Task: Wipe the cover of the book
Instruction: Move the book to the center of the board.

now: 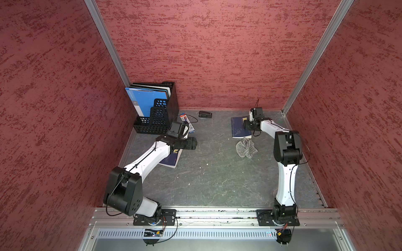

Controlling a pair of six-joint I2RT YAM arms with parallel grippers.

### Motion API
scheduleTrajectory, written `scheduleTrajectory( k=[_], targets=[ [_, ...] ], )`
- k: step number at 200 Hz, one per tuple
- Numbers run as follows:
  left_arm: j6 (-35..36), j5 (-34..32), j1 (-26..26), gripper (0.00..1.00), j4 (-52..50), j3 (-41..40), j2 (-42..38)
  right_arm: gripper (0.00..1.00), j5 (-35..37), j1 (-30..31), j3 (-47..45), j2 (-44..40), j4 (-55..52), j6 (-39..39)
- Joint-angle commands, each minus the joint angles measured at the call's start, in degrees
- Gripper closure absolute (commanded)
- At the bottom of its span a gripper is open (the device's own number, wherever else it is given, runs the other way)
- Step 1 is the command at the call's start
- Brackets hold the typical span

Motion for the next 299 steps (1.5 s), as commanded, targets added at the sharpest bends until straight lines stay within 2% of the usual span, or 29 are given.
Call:
scheduleTrajectory(
  k=[1, 46, 135, 223, 260, 299],
  targets=[
    [-0.6, 0.5, -0.9, 0.18, 1.2, 1.6, 1.8, 0.37, -3.2, 0.2, 1.4, 1.0, -3.3, -1.9],
    [-0.9, 1.5, -1.8, 0.18, 3.2, 1.5, 3.2, 0.49, -3.9, 2.3, -2.5, -0.1, -5.3, -4.0],
    [-0.6, 2.7, -4.7, 0.18, 4.1, 4.3, 8.1, 0.5, 1.4, 12.0, -19.8, -8.4, -3.1, -3.0],
    [-0.9, 2.6, -5.6, 0.19, 4.6, 2.9, 7.7, 0.5, 1.6, 25.0, -42.0, -23.9, 0.6, 7.6],
    [-1.1, 2.8, -5.9, 0.19, 4.7, 1.9, 7.0, 0.5, 3.3, 30.2, -46.3, -28.4, -0.3, 11.5],
    [-1.4, 2.7, -5.9, 0.17, 4.8, 1.0, 5.3, 0.38, 6.8, 30.5, -45.4, -36.3, -0.2, 15.0]
  ],
)
